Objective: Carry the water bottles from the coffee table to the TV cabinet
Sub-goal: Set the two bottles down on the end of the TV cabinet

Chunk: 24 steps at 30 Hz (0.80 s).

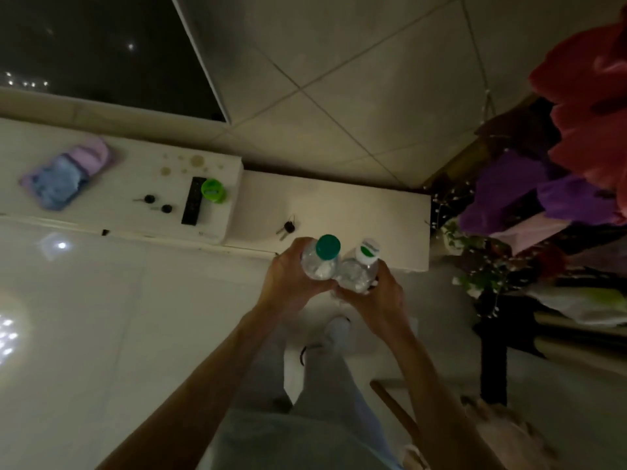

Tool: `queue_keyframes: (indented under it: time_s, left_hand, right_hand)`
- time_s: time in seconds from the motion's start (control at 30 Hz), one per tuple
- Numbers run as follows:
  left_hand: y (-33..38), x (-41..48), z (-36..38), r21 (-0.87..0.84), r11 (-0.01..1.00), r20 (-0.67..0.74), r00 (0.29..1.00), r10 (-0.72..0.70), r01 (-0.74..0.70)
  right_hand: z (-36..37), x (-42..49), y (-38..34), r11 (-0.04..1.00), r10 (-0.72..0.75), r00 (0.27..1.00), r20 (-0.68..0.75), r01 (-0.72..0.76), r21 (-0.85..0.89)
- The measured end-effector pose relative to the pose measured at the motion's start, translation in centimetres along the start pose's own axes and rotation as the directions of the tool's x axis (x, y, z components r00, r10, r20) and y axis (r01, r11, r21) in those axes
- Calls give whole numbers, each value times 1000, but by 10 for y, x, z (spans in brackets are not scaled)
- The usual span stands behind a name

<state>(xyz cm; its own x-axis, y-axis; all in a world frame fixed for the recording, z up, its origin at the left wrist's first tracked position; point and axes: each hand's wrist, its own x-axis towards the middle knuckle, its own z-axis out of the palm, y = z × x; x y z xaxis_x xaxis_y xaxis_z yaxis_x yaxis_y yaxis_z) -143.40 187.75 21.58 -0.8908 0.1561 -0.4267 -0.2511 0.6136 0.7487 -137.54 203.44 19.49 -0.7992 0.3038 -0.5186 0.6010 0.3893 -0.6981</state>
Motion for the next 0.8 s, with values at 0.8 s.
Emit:
queue_keyframes:
  time_s: [0.8]
  left_hand:
    - [-187,262,204,146,987,106,991,-77,62]
  right_hand:
    - [102,289,218,995,22,1000,-14,-23,-95]
